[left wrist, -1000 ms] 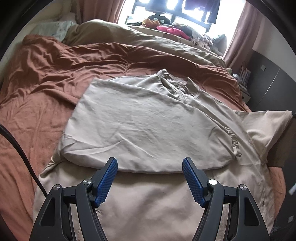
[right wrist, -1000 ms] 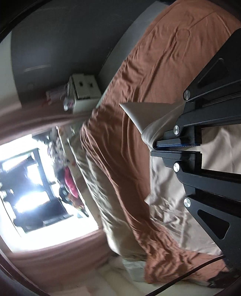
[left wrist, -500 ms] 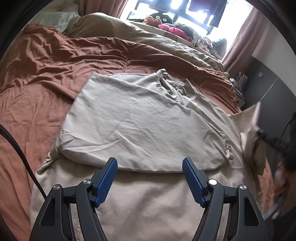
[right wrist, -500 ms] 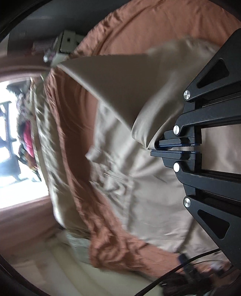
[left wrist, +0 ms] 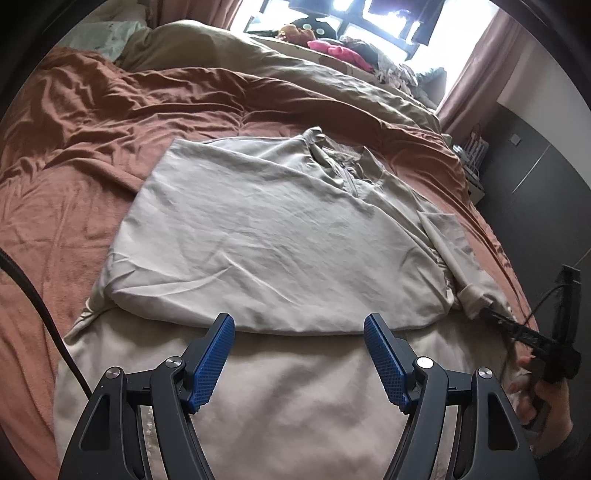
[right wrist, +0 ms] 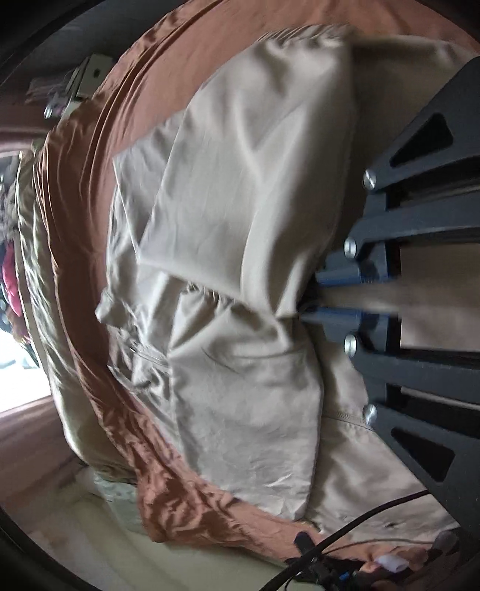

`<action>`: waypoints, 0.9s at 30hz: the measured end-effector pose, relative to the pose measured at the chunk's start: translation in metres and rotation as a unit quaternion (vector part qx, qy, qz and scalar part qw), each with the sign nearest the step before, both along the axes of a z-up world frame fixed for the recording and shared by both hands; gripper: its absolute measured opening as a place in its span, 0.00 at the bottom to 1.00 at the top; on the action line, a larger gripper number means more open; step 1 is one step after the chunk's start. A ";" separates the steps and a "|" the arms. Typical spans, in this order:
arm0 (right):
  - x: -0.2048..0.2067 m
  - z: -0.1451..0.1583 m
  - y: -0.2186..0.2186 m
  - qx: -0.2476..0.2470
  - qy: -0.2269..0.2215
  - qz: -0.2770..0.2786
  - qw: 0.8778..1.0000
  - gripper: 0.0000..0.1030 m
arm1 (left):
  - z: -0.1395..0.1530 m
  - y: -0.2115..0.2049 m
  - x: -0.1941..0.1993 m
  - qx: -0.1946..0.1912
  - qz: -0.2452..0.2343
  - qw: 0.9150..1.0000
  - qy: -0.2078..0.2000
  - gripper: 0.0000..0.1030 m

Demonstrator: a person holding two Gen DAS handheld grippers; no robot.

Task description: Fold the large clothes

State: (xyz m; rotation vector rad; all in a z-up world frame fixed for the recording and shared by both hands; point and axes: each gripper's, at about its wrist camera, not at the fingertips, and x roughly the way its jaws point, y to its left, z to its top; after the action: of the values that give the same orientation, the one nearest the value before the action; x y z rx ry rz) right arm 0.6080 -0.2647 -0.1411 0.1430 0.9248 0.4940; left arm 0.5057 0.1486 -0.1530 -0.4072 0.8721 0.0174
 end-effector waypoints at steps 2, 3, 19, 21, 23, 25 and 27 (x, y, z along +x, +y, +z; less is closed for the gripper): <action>-0.009 0.002 -0.017 0.016 0.003 -0.015 1.000 0.58 | 0.000 -0.002 0.000 0.002 -0.003 1.000 0.000 0.72; -0.011 0.004 -0.031 0.025 0.002 -0.028 0.999 0.61 | 0.000 -0.003 0.000 0.003 -0.004 1.000 0.000 0.72; -0.025 -0.044 -0.149 0.162 0.086 -0.234 0.955 0.57 | 0.008 0.017 -0.006 -0.001 0.019 1.000 -0.010 0.72; -0.020 -0.047 -0.148 0.186 0.096 -0.249 0.946 0.32 | 0.007 0.023 -0.007 -0.011 0.024 1.000 -0.010 0.72; -0.019 -0.045 -0.145 0.200 0.102 -0.254 0.941 0.10 | 0.009 0.026 -0.008 -0.012 0.027 0.999 -0.012 0.72; -0.020 -0.032 -0.141 0.183 0.082 -0.255 0.946 0.05 | 0.011 0.030 -0.010 -0.015 0.031 0.999 -0.016 0.72; -0.022 -0.014 -0.130 0.168 0.054 -0.241 0.954 0.03 | 0.013 0.033 -0.012 -0.025 0.034 0.999 -0.020 0.72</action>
State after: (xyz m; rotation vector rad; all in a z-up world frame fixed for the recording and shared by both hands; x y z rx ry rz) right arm 0.5858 -0.3950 -0.1551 0.6945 0.8675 0.1836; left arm 0.4936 0.1817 -0.1404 -0.4818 0.8197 0.0507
